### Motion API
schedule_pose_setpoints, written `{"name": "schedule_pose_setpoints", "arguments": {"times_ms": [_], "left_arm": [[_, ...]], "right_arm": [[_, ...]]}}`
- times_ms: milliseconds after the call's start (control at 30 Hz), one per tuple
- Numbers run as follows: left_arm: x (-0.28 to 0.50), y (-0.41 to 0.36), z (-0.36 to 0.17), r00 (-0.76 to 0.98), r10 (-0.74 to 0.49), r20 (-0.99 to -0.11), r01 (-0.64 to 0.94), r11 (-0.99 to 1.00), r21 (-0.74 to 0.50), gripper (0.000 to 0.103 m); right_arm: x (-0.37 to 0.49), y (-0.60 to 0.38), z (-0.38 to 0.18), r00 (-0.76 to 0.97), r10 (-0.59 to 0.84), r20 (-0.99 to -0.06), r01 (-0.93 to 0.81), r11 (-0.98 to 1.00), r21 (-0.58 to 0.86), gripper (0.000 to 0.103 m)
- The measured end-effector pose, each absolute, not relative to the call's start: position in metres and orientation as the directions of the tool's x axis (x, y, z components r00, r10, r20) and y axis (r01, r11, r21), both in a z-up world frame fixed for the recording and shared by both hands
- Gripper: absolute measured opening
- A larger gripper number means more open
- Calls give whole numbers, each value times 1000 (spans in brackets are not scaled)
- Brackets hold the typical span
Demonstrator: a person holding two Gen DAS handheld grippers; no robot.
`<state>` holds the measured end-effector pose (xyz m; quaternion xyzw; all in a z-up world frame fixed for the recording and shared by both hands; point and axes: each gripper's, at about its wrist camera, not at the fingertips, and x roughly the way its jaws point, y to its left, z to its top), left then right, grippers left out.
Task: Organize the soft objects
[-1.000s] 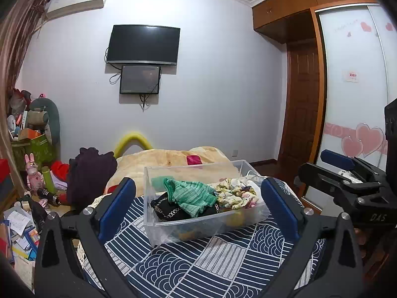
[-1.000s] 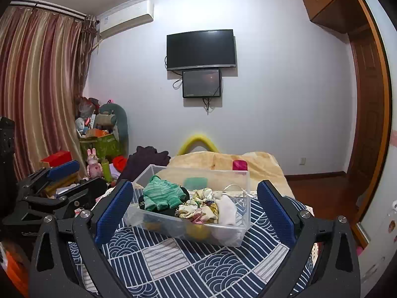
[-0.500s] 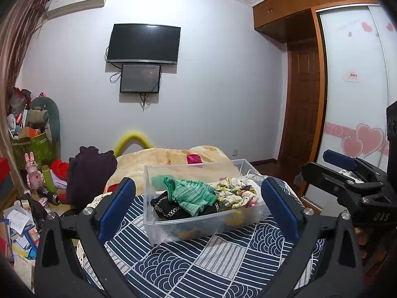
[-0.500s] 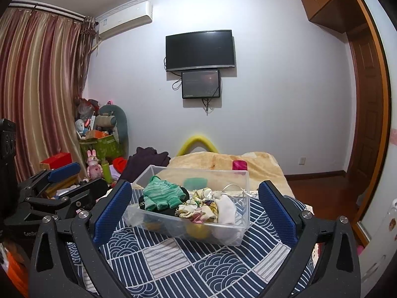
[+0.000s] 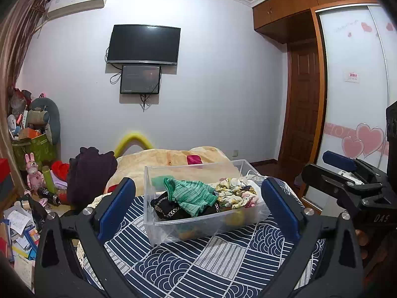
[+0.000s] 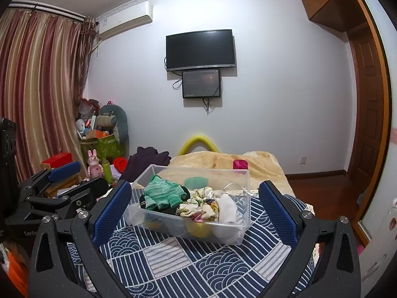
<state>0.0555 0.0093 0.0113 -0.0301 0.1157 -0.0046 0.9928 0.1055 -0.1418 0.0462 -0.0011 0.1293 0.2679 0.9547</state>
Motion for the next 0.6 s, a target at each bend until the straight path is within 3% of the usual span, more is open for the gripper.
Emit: {"name": "schedule_pose_setpoints", "arguments": {"times_ms": [600], "left_arm": [[58, 8, 10, 972, -15, -236, -2, 997, -73, 103]], "right_arm": [[105, -141, 44, 817, 515, -259, -514, 854, 80, 103]]}}
